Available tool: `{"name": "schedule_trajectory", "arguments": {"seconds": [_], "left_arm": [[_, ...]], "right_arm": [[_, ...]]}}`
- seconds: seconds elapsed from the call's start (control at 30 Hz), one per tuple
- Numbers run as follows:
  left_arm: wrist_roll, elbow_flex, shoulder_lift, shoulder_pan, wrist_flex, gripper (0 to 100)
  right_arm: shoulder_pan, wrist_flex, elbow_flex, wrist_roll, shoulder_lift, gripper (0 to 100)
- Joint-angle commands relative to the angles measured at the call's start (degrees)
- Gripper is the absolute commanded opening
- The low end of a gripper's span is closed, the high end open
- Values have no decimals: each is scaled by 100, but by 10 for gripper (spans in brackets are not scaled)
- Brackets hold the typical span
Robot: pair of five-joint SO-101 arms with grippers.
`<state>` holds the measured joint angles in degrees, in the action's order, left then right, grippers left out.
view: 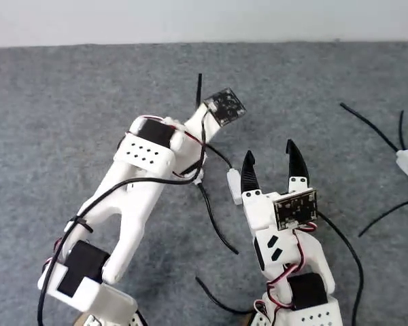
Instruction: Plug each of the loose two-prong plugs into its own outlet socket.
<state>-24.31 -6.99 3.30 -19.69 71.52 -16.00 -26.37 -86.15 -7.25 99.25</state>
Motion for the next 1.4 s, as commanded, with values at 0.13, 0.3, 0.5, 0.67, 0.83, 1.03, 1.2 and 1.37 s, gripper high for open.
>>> {"name": "schedule_trajectory", "arguments": {"seconds": [0.13,0.3,0.5,0.67,0.83,1.03,1.2,1.37], "left_arm": [[88,-286,-35,-273,-624,11],[35,-567,-26,-220,-949,11],[-202,-690,422,-123,-1178,11],[-360,-426,1011,176,-1292,11],[-360,145,1407,264,-1116,11],[-343,409,1741,281,-958,11],[-325,418,1960,308,-958,11],[-316,426,2207,308,-782,11]], "right_arm": [[75,-382,149,-97,75,262],[418,-418,97,-88,75,262],[462,-646,105,-88,75,262],[462,-646,97,-79,75,262],[462,-637,97,-79,75,262],[462,-637,97,-88,75,262],[462,-629,88,-88,75,262],[462,-620,88,-88,75,262]]}}
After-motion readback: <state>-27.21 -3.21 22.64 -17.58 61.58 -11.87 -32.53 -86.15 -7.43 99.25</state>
